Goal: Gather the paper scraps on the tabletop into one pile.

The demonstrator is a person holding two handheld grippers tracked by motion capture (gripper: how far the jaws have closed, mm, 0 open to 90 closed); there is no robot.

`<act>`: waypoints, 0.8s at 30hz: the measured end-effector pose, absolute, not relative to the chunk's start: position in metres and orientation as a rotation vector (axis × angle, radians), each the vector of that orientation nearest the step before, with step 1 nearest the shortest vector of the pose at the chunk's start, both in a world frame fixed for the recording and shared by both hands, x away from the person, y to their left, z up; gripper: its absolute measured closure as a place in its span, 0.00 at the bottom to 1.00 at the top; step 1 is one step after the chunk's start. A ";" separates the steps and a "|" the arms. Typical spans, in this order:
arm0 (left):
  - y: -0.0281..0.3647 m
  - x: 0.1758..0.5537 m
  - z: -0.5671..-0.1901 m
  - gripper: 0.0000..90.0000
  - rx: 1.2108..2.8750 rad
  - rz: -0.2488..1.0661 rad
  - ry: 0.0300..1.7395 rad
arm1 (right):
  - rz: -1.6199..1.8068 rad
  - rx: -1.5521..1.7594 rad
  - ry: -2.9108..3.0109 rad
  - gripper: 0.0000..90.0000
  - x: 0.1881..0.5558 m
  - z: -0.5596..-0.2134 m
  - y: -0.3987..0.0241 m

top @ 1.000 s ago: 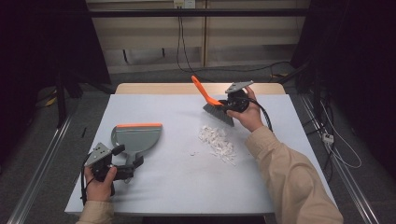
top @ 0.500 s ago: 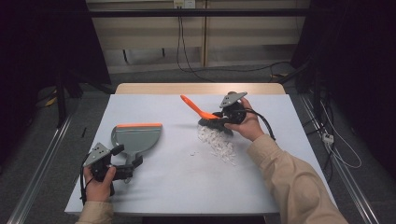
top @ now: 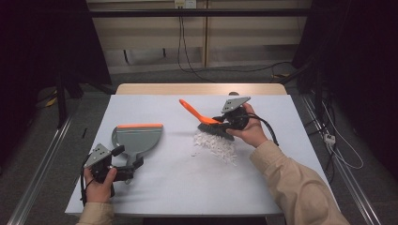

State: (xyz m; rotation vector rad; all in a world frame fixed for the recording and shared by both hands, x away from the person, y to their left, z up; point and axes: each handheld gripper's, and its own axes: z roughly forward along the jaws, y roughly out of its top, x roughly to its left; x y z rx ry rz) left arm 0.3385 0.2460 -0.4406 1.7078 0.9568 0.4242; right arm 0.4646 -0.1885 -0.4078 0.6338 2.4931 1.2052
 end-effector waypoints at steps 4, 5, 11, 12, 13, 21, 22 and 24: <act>0.245 0.339 -0.441 0.05 1.712 0.422 0.956 | 1.218 0.659 2.471 0.80 0.467 -0.402 -0.192; 0.245 0.339 -0.441 0.05 1.712 0.420 0.956 | 1.223 0.667 2.457 0.80 0.467 -0.401 -0.193; 0.246 0.338 -0.441 0.05 1.708 0.424 0.956 | 1.242 0.702 2.421 0.80 0.468 -0.392 -0.197; 0.246 0.338 -0.440 0.05 1.709 0.424 0.956 | 1.234 0.704 2.421 0.80 0.467 -0.392 -0.197; 0.246 0.338 -0.441 0.05 1.704 0.423 0.958 | 1.228 0.707 2.429 0.80 0.467 -0.392 -0.199; 0.245 0.338 -0.440 0.05 1.716 0.423 0.947 | 1.201 0.745 2.421 0.80 0.470 -0.400 -0.204; 0.246 0.338 -0.440 0.05 1.715 0.424 0.948 | 1.204 0.752 2.419 0.80 0.472 -0.402 -0.204; 0.246 0.338 -0.440 0.05 1.711 0.424 0.949 | 1.191 0.755 2.422 0.80 0.476 -0.407 -0.202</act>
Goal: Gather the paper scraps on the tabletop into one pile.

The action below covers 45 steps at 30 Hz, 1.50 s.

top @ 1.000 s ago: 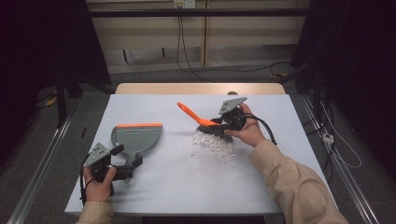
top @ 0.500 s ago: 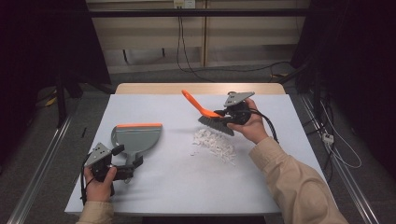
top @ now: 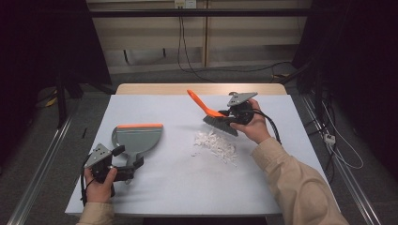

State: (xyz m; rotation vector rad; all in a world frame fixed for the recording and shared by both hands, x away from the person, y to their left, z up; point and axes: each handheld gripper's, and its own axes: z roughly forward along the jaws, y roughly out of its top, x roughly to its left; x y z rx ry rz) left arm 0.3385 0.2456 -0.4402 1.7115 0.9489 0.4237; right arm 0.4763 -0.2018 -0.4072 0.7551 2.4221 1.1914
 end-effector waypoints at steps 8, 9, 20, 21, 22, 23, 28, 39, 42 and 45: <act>0.246 0.338 -0.440 0.05 1.715 0.424 0.949 | 1.184 0.701 2.478 0.80 0.478 -0.422 -0.189; 0.245 0.338 -0.440 0.05 1.714 0.423 0.946 | 1.172 0.674 2.489 0.79 0.475 -0.421 -0.187; 0.244 0.336 -0.439 0.05 1.706 0.427 0.945 | 1.169 0.558 2.554 0.80 0.449 -0.415 -0.181; 0.245 0.336 -0.439 0.05 1.707 0.428 0.946 | 1.187 0.576 2.541 0.80 0.449 -0.413 -0.183; 0.245 0.336 -0.439 0.05 1.703 0.427 0.948 | 1.195 0.600 2.523 0.80 0.449 -0.412 -0.185; 0.246 0.337 -0.439 0.05 1.711 0.429 0.945 | 1.200 0.634 2.498 0.80 0.450 -0.411 -0.187; 0.245 0.338 -0.438 0.05 1.702 0.420 0.939 | 1.179 0.796 2.424 0.80 0.454 -0.404 -0.195; 0.248 0.341 -0.439 0.05 1.692 0.398 0.921 | 1.167 1.146 2.209 0.80 0.446 -0.393 -0.217; 0.250 0.340 -0.438 0.05 1.683 0.392 0.919 | 1.151 1.211 2.160 0.80 0.437 -0.393 -0.222; 0.250 0.339 -0.438 0.05 1.683 0.393 0.912 | 1.124 1.260 2.123 0.80 0.427 -0.396 -0.226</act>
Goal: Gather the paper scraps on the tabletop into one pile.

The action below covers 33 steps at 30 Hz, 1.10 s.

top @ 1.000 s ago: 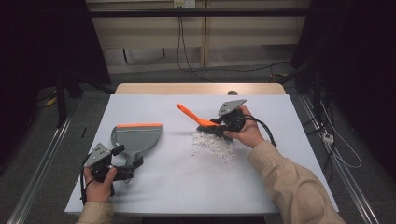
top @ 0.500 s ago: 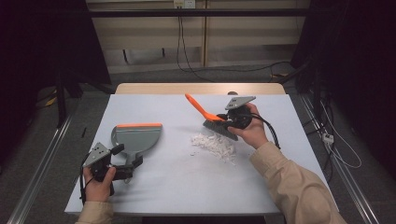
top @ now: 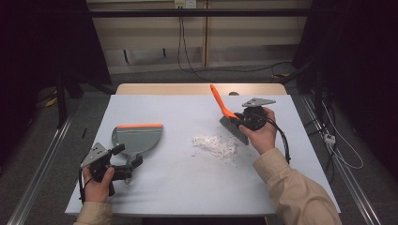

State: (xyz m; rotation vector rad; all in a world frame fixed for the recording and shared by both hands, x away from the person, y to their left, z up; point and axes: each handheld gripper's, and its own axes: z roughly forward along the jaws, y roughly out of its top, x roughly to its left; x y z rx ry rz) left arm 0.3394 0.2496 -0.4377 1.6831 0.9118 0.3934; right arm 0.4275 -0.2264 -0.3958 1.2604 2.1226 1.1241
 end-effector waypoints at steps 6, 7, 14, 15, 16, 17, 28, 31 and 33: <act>0.250 0.336 -0.433 0.05 1.677 0.410 0.902 | 1.080 1.323 2.087 0.79 0.414 -0.405 -0.231; 0.249 0.335 -0.433 0.05 1.673 0.412 0.905 | 1.073 1.324 2.091 0.80 0.411 -0.406 -0.232; 0.246 0.331 -0.432 0.05 1.687 0.421 0.903 | 1.063 1.337 2.085 0.79 0.395 -0.411 -0.236; 0.246 0.331 -0.432 0.05 1.695 0.424 0.901 | 1.060 1.341 2.077 0.79 0.393 -0.412 -0.238; 0.246 0.331 -0.433 0.05 1.695 0.427 0.903 | 1.054 1.348 2.072 0.79 0.391 -0.412 -0.239; 0.246 0.331 -0.433 0.05 1.699 0.426 0.903 | 1.054 1.347 2.072 0.79 0.390 -0.413 -0.241; 0.243 0.333 -0.435 0.05 1.709 0.423 0.901 | 1.017 1.424 2.104 0.75 0.388 -0.411 -0.243; 0.242 0.333 -0.435 0.05 1.713 0.422 0.897 | 0.972 1.405 2.111 0.72 0.391 -0.404 -0.241; 0.242 0.333 -0.435 0.05 1.713 0.421 0.898 | 0.957 1.417 2.136 0.72 0.394 -0.401 -0.238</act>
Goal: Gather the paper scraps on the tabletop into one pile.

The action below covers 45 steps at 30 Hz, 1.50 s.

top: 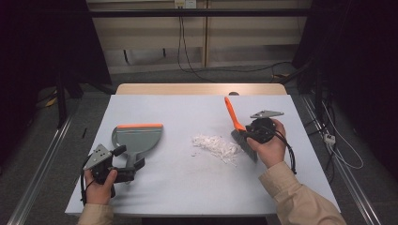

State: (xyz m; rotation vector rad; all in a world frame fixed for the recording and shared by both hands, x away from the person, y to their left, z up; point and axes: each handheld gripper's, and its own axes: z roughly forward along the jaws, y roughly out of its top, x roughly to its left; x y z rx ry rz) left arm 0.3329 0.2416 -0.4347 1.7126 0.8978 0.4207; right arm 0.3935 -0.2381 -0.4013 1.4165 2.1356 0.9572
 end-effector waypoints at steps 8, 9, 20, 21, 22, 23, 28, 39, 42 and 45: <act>0.242 0.333 -0.435 0.05 1.715 0.423 0.897 | 0.869 1.508 2.145 0.79 0.394 -0.406 -0.230; 0.242 0.333 -0.435 0.05 1.716 0.424 0.897 | 0.867 1.540 2.140 0.79 0.393 -0.405 -0.229; 0.241 0.333 -0.433 0.05 1.713 0.426 0.895 | 0.920 1.545 2.067 0.80 0.382 -0.409 -0.200; 0.241 0.333 -0.433 0.05 1.714 0.429 0.893 | 0.934 1.537 2.069 0.80 0.382 -0.410 -0.196; 0.242 0.333 -0.433 0.05 1.714 0.429 0.893 | 0.938 1.540 2.058 0.80 0.382 -0.411 -0.191; 0.242 0.333 -0.433 0.05 1.712 0.431 0.895 | 0.934 1.525 2.050 0.80 0.382 -0.411 -0.187; 0.243 0.333 -0.433 0.05 1.712 0.431 0.894 | 1.004 1.521 2.010 0.80 0.390 -0.415 -0.169; 0.244 0.333 -0.434 0.05 1.714 0.431 0.895 | 1.025 1.478 1.996 0.80 0.395 -0.399 -0.179; 0.243 0.333 -0.434 0.05 1.719 0.427 0.895 | 1.019 1.490 1.980 0.80 0.395 -0.397 -0.190; 0.242 0.333 -0.435 0.05 1.718 0.425 0.898 | 0.984 1.494 1.975 0.80 0.396 -0.400 -0.199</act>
